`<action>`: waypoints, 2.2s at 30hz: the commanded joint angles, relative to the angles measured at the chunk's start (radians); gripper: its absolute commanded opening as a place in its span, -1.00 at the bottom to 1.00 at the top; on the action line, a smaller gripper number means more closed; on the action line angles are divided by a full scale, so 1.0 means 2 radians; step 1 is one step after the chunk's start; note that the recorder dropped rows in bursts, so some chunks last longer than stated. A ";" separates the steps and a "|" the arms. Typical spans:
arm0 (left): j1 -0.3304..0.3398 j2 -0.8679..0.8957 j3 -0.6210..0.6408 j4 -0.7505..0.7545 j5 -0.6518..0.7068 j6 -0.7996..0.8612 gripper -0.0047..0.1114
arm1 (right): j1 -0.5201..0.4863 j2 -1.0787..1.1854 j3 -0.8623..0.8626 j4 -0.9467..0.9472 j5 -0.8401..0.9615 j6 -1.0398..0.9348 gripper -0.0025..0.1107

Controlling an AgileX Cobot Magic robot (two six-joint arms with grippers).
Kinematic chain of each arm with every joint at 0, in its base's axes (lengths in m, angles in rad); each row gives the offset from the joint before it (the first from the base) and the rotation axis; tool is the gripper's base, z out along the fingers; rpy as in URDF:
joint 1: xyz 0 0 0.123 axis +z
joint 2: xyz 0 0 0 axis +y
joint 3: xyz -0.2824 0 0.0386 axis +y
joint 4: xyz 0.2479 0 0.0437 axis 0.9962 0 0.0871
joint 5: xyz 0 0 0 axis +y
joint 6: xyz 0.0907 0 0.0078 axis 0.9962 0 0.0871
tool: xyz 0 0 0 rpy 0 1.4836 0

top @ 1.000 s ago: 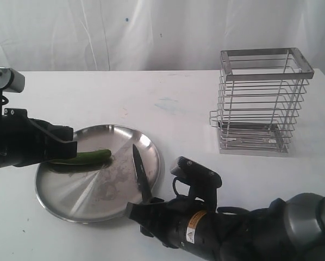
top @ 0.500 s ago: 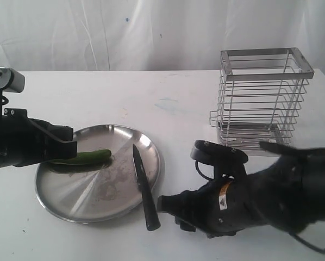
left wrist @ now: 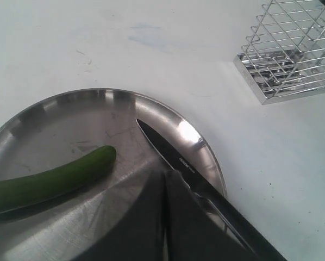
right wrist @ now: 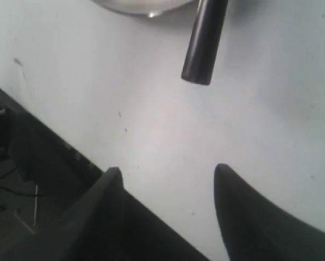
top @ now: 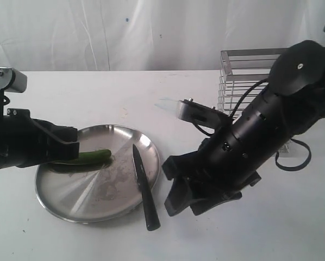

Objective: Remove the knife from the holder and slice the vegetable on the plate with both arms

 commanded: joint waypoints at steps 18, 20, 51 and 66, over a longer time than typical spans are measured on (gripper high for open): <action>0.001 -0.004 0.003 -0.010 0.013 0.001 -0.92 | -0.069 0.155 -0.002 0.170 0.002 -0.274 -0.12; 0.001 -0.004 0.003 -0.010 0.013 0.002 -0.92 | -0.069 0.155 -0.002 0.170 -0.005 -0.268 -0.08; 0.001 -0.004 0.003 -0.010 0.015 0.003 -0.92 | -0.029 0.221 -0.002 0.273 -0.059 -0.323 0.06; 0.001 -0.004 0.003 -0.010 0.015 0.003 -0.92 | -0.012 0.241 -0.002 0.300 -0.072 -0.333 0.06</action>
